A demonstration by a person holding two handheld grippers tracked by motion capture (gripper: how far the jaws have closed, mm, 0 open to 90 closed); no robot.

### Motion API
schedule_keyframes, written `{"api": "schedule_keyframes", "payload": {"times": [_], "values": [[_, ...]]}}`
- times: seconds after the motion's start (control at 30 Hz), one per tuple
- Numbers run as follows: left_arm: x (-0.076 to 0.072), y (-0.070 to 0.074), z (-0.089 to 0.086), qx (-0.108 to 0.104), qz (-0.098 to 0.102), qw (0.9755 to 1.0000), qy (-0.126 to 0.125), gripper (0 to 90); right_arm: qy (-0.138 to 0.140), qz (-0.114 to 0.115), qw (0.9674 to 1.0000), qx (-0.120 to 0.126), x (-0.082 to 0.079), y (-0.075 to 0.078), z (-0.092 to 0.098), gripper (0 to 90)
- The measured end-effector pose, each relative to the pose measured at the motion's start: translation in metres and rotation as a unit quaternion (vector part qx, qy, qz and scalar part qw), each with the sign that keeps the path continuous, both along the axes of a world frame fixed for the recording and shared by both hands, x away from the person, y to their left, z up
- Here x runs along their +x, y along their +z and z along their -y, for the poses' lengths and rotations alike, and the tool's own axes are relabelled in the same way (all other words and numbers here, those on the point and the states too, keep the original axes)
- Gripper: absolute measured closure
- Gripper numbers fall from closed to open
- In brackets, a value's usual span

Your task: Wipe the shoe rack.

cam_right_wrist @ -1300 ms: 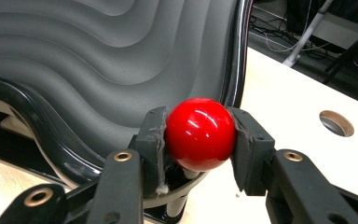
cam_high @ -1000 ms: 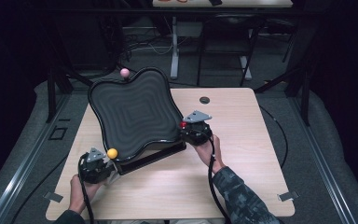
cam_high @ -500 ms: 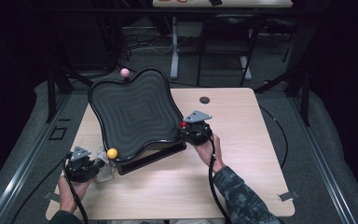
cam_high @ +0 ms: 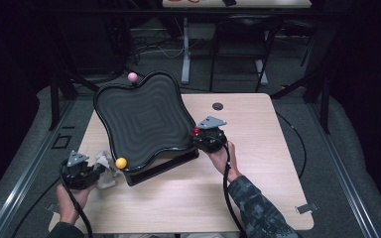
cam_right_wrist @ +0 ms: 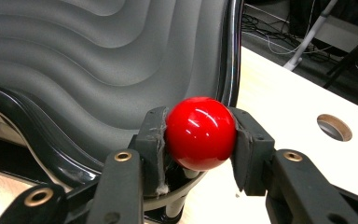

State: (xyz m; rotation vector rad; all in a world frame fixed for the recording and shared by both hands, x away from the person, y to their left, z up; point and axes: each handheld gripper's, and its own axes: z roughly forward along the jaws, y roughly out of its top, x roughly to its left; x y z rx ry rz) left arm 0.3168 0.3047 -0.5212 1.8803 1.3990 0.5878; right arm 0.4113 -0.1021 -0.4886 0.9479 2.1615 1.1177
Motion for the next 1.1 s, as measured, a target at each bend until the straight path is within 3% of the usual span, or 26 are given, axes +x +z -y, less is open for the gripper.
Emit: {"api": "schedule_keyframes", "payload": {"times": [0.47, 0.7, 1.1], "values": [[0.028, 0.035, -0.013, -0.001, 0.009, 0.9997, 0.024, 79.6, 0.005, -0.003, 1.0000, 0.001, 0.002, -0.001, 0.001, 59.9], [0.046, 0.063, -0.015, 0.019, 0.016, 0.9994, 0.024, 79.4, 0.002, -0.004, 1.0000, -0.007, 0.002, 0.000, -0.001, 59.9], [0.081, 0.097, -0.015, 0.039, 0.015, 0.9980, 0.047, 79.4, -0.003, -0.008, 0.9999, -0.008, 0.002, -0.002, -0.002, 59.8]]}}
